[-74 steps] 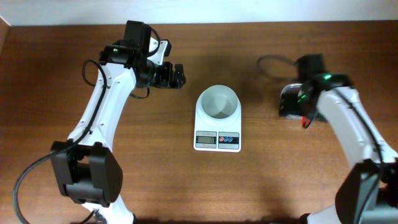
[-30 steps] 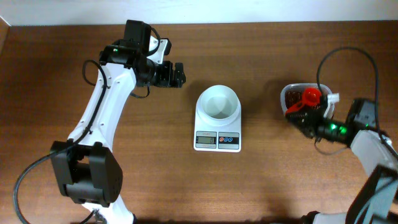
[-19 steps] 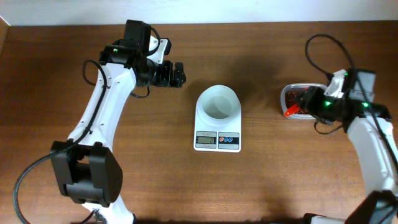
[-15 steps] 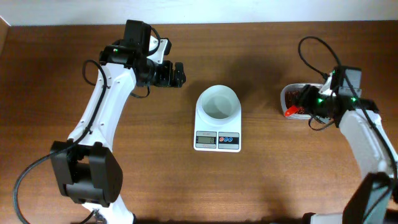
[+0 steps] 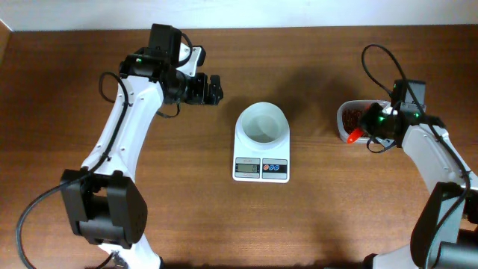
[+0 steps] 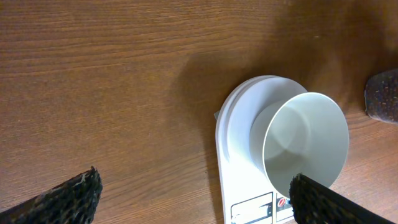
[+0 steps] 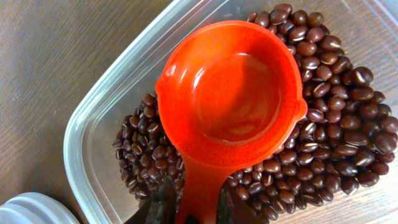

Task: Scoop item into bowl and weigh 50g on scale
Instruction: 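Raise the scoop high and bring it toward the left gripper above the scale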

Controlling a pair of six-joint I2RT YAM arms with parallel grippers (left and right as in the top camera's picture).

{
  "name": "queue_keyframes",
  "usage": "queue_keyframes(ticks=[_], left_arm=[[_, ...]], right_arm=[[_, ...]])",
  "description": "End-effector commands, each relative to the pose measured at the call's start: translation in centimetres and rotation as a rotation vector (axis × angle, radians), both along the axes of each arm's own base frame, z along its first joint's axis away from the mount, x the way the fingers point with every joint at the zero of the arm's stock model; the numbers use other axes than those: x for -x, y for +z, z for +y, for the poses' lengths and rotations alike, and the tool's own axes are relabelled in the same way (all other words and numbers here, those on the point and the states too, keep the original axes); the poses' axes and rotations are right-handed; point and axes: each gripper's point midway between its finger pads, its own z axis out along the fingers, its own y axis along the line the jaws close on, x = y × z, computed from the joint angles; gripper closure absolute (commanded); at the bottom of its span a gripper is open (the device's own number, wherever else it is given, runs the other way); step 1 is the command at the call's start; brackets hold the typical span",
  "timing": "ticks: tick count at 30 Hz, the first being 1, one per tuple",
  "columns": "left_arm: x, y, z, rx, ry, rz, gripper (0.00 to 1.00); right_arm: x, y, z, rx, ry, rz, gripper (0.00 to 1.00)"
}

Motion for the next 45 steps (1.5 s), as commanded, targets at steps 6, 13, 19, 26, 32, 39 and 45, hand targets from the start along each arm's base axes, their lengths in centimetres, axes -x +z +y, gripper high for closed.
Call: queue_keyframes(ticks=[6, 13, 19, 26, 32, 39, 45], left_arm=[[0.2, 1.4, -0.2, 0.006, -0.019, -0.037, 0.01], [0.2, 1.4, -0.2, 0.006, -0.019, -0.037, 0.01], [0.2, 1.5, -0.2, 0.008, -0.019, -0.037, 0.01], [0.7, 6.5, -5.8, 0.453, -0.21, -0.087, 0.01], [-0.9, 10.5, -8.9, 0.676, -0.146, -0.088, 0.01], [-0.3, 11.9, -13.1, 0.749, -0.129, -0.037, 0.12], [0.9, 14.1, -14.4, 0.841, -0.248, -0.048, 0.38]], right_arm=[[-0.1, 3.2, -0.1, 0.025, 0.0, -0.073, 0.87], [0.3, 5.2, 0.4, 0.023, 0.039, -0.113, 0.94], [0.5, 9.1, 1.4, 0.026, 0.121, -0.229, 0.96], [3.0, 17.4, 6.3, -0.365, 0.494, -0.547, 0.96], [5.2, 21.8, 13.9, -0.585, 0.824, -0.687, 0.96], [4.7, 23.3, 22.2, -0.559, 0.91, -0.709, 0.96], [4.2, 23.0, 24.9, -0.477, 0.888, -0.726, 0.96]])
